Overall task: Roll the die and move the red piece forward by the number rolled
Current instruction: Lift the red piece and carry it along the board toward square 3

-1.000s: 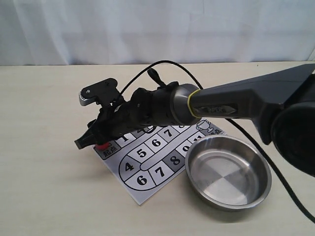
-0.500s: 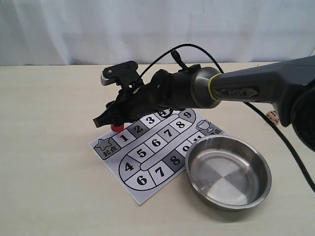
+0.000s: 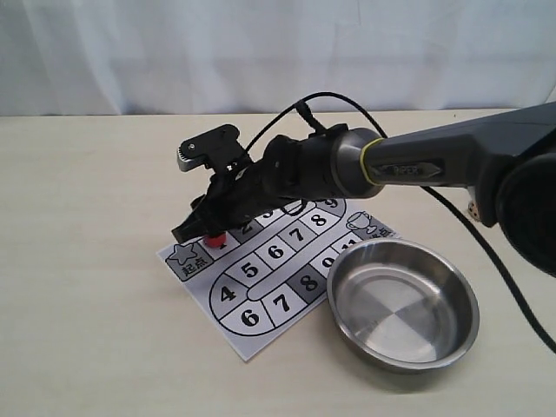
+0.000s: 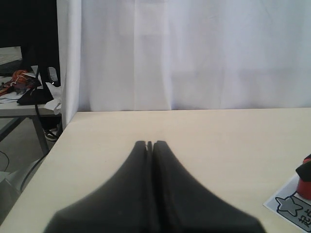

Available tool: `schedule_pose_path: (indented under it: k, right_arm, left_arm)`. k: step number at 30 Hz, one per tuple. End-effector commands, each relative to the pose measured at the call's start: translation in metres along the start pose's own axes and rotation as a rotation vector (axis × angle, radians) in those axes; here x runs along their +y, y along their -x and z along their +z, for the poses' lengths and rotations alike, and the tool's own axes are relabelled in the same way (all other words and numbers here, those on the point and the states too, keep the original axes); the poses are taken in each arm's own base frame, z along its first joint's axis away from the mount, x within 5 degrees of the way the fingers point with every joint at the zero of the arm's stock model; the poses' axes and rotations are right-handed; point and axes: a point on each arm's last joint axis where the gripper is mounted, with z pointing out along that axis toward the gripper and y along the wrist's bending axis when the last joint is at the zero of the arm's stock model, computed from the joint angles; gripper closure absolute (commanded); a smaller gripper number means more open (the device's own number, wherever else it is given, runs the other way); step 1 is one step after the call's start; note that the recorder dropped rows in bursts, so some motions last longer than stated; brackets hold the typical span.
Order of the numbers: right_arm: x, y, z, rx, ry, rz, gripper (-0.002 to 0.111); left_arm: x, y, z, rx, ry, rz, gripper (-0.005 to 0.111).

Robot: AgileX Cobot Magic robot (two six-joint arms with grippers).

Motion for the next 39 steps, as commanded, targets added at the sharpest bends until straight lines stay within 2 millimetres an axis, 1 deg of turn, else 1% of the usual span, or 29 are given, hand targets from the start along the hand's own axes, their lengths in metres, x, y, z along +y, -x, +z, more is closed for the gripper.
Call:
schedule_pose_path:
  k: [1,4,7,12,16,19,23,26,27,28,31,32,33,37,39]
  right_arm:
    - [-0.013,0.016,-0.020,-0.065,-0.042,-0.023,0.104]
    - [-0.024,0.019,-0.026,-0.074,-0.055,0.004,0.104]
    - [-0.034,0.016,-0.027,-0.057,-0.056,0.087,0.104]
    - [-0.049,0.000,-0.015,0.006,-0.062,0.132,0.104]
    - [-0.049,-0.013,-0.005,0.071,-0.041,0.185,0.104]
    - [-0.048,-0.015,-0.004,0.086,-0.038,0.173,0.104]
    - [-0.050,-0.005,-0.015,0.050,-0.059,0.125,0.104]
    - [-0.058,0.013,-0.031,-0.056,-0.104,0.124,0.104]
    - [-0.060,0.014,-0.032,-0.068,-0.112,0.126,0.104]
    - [-0.065,0.016,-0.035,-0.089,-0.129,0.133,0.104]
    - [-0.079,0.014,-0.038,-0.087,-0.147,0.154,0.104]
    - [-0.084,0.012,-0.039,-0.080,-0.152,0.165,0.104]
    - [-0.085,0.008,-0.035,-0.063,-0.146,0.188,0.104]
    - [-0.082,-0.015,-0.014,0.053,-0.106,0.223,0.104]
    - [-0.081,-0.020,-0.011,0.092,-0.088,0.217,0.104]
  left_arm:
    - [0.000,0.003,0.000,-0.017,-0.001,-0.004,0.107]
    - [0.000,0.003,0.000,-0.017,-0.001,-0.004,0.107]
    - [0.000,0.003,0.000,-0.017,-0.001,-0.004,0.107]
    - [0.000,0.003,0.000,-0.017,-0.001,-0.004,0.107]
    - [0.000,0.003,0.000,-0.017,-0.001,-0.004,0.107]
    - [0.000,0.003,0.000,-0.017,0.000,-0.003,0.107]
    - [0.000,0.003,0.000,-0.017,0.000,-0.003,0.107]
    - [0.000,0.003,0.000,-0.017,0.000,-0.003,0.107]
    - [0.000,0.003,0.000,-0.017,0.000,-0.003,0.107]
    - [0.000,0.003,0.000,-0.017,0.000,-0.003,0.107]
    - [0.000,0.003,0.000,-0.017,0.000,-0.003,0.107]
    - [0.000,0.003,0.000,-0.017,0.000,-0.003,0.107]
    - [0.000,0.003,0.000,-0.017,0.000,-0.003,0.107]
    - [0.000,0.003,0.000,-0.017,0.000,-0.003,0.107]
    - [0.000,0.003,0.000,-0.017,0.000,-0.003,0.107]
